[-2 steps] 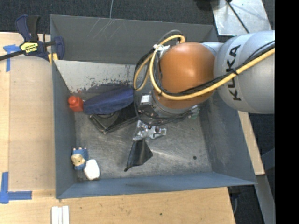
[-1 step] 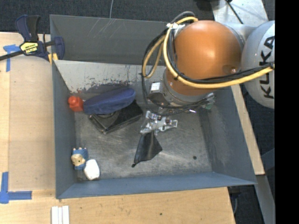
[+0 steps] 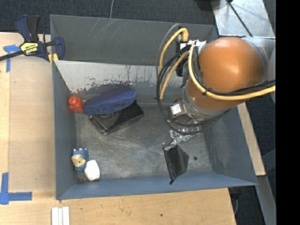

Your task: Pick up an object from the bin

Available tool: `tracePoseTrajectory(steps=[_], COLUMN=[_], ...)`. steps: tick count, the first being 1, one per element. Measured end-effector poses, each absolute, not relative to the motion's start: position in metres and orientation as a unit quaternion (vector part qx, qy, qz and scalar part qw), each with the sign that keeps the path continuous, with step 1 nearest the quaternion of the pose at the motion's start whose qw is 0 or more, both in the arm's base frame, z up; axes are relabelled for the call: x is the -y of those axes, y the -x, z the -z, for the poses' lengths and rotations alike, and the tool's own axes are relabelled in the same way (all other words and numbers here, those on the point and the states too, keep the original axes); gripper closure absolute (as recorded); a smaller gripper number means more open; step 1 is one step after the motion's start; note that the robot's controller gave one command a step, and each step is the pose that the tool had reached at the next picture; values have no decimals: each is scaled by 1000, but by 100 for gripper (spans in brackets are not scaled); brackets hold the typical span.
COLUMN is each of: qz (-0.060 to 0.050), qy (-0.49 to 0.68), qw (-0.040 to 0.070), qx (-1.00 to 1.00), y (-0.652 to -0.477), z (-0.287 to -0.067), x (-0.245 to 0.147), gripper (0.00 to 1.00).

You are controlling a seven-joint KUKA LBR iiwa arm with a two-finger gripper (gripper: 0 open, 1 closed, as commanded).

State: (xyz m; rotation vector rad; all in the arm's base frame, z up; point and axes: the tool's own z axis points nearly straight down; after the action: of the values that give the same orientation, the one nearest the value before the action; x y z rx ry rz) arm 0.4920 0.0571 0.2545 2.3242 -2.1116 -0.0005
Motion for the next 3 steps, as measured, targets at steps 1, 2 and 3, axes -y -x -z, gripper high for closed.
tracePoseTrajectory(steps=[1,2,3], qz=[1,1,0], qy=[-690,-762,-762], qw=[-3,-1,-1], qx=[724,647,648], y=[-551,-619,-620], z=[-216,-144,-146], x=[-120,-139,-138], gripper=[100,100,100])
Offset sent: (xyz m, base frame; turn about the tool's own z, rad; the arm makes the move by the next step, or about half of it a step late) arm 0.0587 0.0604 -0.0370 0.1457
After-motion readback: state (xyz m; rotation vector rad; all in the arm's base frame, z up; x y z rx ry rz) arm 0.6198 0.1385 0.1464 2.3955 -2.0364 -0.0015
